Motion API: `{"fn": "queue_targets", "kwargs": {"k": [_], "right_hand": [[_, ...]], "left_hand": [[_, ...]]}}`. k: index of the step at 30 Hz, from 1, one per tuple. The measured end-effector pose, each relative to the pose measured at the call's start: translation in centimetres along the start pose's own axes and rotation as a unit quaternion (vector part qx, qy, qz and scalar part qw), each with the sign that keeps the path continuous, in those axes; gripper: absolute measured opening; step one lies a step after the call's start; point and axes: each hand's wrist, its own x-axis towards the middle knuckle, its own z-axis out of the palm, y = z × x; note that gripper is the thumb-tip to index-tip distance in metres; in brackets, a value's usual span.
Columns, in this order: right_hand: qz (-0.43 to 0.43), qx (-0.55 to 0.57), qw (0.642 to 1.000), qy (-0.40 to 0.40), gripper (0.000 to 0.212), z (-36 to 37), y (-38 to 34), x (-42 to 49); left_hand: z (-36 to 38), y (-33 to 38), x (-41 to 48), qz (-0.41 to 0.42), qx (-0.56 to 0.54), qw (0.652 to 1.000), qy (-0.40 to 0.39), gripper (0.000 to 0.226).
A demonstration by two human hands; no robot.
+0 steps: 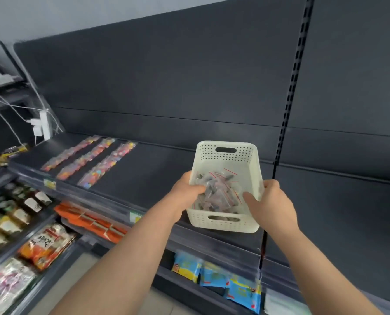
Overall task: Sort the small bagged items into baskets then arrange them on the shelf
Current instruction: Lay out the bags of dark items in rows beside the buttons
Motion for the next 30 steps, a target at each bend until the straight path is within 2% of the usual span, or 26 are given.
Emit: {"fn": "queue_targets", "kwargs": {"k": [8,12,16,21,22,24,25,28,30], "right_hand": [[0.023,-0.108,0.994,0.024,0.042,1.0,-1.2,1.3],[-0.054,-0.179,0.977,0.104,0.06,1.7,-2.2,1.6],[-0.076,-0.163,0.979,0.102,0.041,3.3,-4.8,1.9],[0.002,-0.184,0.979,0.093,0.034,6.1,-7.0,1.0],[0.033,-0.185,0.978,0.085,0.034,6.6,-7.3,1.0],[0.092,-0.18,0.976,0.075,0.033,7.5,-7.7,0.9],[0.119,-0.184,0.973,0.078,0.029,7.8,-7.9,0.8],[0.167,-0.19,0.961,0.107,0.017,8.1,-8.3,0.8],[0.179,-0.191,0.956,0.13,0.014,8.1,-8.6,0.4]], "left_hand": [[-1.2,-0.8,5.0,0.033,0.032,0.999,-0.017,0.045],[-1.5,-1.7,6.1,0.07,0.076,0.994,-0.033,0.041],[-2.0,-2.2,6.9,0.089,0.082,0.988,-0.092,0.038],[-5.5,-2.9,8.2,0.087,0.069,0.982,-0.154,0.05],[-6.4,-3.3,8.6,0.094,0.082,0.98,-0.157,0.045],[-8.0,-4.0,9.2,0.116,0.083,0.977,-0.16,0.012],[-8.8,-4.3,9.3,0.128,0.079,0.975,-0.164,0.009],[-10.7,-5.4,9.9,0.143,0.078,0.97,-0.182,0.009],[-11.8,-6.2,10.4,0.136,0.077,0.968,-0.194,0.025]]}}
